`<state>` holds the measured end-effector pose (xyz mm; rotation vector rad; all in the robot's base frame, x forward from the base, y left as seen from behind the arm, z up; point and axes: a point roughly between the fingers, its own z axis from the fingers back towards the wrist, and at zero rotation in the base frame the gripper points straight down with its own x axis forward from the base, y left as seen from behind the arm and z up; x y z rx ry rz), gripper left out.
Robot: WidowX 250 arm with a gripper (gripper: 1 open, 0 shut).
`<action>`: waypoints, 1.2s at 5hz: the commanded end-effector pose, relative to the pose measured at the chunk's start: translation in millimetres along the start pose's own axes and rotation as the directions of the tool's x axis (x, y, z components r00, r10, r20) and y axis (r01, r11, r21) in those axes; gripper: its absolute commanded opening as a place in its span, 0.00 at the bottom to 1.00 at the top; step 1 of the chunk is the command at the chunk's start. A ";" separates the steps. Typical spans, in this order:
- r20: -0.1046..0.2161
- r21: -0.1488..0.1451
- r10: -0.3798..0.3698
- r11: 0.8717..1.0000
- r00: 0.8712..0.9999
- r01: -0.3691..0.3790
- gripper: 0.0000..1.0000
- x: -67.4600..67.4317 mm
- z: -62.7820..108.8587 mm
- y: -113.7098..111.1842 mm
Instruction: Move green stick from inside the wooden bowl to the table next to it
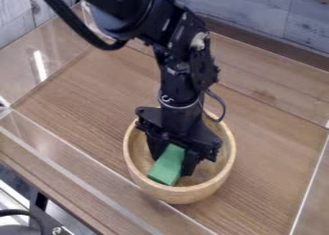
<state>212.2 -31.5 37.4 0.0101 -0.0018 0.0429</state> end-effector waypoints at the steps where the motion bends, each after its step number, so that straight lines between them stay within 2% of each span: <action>1: 0.057 -0.011 -0.008 1.000 0.998 0.008 0.00 10.0 13.9 -1.9; 6: 0.061 -0.013 -0.032 0.999 0.998 0.033 0.00 3.2 12.8 -5.8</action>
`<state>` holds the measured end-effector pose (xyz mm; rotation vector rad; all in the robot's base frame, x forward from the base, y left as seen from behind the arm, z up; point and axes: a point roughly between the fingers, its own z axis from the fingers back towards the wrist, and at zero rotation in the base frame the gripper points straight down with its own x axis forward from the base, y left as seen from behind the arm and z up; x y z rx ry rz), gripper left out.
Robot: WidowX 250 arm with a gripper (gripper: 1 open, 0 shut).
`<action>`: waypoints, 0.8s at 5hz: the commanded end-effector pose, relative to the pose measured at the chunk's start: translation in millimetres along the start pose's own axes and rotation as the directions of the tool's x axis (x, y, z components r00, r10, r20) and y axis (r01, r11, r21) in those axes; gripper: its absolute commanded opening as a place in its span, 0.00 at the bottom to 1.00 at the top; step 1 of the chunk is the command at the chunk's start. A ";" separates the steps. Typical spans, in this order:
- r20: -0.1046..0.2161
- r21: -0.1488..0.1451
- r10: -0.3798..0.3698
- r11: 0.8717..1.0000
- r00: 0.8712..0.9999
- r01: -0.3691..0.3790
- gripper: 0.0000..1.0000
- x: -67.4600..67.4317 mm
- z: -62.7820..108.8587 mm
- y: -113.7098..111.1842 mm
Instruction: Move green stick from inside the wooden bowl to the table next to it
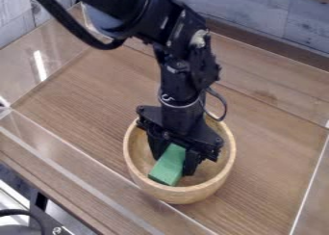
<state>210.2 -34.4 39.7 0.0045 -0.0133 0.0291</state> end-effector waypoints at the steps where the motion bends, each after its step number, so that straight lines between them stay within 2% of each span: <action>1: 0.050 -0.007 -0.022 1.000 0.999 0.023 0.00 5.0 11.2 -3.3; 4: 0.050 -0.021 -0.014 1.000 0.999 0.015 0.00 6.5 19.8 -0.1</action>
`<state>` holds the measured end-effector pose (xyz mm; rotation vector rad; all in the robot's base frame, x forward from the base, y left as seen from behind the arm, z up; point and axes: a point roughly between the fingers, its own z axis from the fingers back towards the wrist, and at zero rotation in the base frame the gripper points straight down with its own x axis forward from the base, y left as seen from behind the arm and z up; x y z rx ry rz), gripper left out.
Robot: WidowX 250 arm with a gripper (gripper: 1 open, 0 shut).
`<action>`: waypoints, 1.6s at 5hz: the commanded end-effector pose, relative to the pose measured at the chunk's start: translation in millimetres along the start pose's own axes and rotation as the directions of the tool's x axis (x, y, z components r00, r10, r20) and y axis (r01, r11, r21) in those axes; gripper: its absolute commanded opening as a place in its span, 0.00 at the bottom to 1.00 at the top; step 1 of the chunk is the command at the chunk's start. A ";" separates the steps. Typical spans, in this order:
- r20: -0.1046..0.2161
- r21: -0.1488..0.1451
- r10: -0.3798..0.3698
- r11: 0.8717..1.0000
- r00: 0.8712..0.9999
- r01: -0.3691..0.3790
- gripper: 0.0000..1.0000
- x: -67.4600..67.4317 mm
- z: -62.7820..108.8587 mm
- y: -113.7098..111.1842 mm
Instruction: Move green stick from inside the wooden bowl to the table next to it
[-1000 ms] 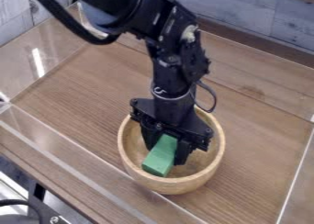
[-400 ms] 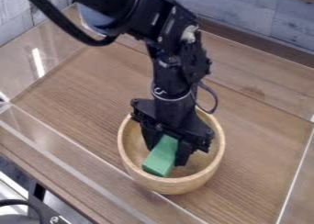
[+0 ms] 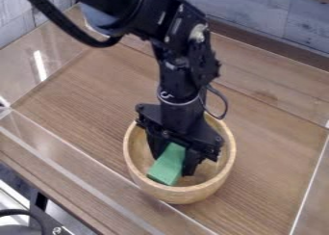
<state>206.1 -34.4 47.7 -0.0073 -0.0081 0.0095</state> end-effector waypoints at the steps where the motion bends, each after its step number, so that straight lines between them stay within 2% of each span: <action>1: 0.057 -0.016 0.011 1.000 0.998 -0.010 0.00 11.5 16.6 1.5; 6: 0.074 -0.045 0.055 0.998 0.996 -0.052 0.00 18.8 33.4 13.2; 8: 0.100 -0.061 0.090 0.995 0.991 -0.084 0.00 27.7 46.6 20.9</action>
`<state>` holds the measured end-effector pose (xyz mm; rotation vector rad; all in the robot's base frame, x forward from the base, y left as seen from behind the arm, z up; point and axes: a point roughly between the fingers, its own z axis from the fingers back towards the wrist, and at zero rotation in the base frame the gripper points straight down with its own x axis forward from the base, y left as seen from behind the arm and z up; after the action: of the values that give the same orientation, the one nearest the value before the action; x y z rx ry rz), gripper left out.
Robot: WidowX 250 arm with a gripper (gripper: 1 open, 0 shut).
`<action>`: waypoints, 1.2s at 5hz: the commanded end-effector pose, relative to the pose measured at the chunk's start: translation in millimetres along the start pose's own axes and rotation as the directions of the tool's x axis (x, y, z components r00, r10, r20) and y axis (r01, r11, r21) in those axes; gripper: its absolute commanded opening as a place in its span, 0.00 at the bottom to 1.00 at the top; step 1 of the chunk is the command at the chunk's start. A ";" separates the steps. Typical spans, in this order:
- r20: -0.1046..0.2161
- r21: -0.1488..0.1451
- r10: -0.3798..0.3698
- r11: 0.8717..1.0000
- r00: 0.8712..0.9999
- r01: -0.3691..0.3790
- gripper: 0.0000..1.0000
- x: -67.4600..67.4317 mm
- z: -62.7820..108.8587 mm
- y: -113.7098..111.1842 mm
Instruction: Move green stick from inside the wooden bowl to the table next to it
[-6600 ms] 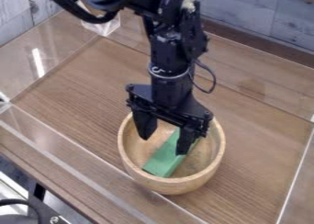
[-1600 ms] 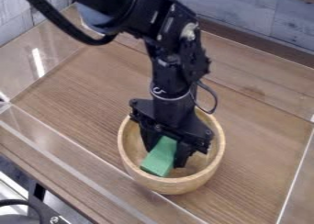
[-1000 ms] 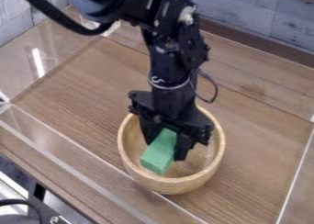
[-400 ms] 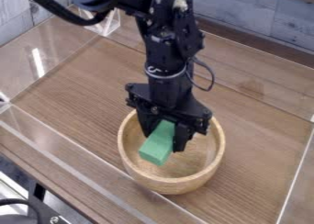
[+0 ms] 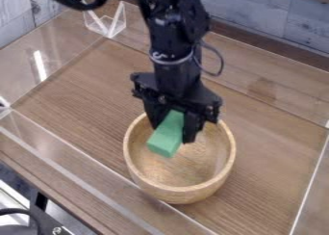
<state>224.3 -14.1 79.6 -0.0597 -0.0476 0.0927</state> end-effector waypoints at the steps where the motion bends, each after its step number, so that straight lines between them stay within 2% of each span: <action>1: 0.086 -0.019 0.027 0.999 0.996 -0.026 0.00 16.0 23.5 2.1; 2: 0.107 -0.024 0.063 0.998 0.992 -0.060 0.00 25.9 29.3 10.4; 4: 0.129 -0.017 0.094 0.996 0.987 -0.092 0.00 34.5 28.1 40.9; 6: 0.126 -0.018 0.066 0.998 0.990 -0.064 0.00 30.5 19.7 32.9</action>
<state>246.6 23.1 90.6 -0.0717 -0.1387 0.1669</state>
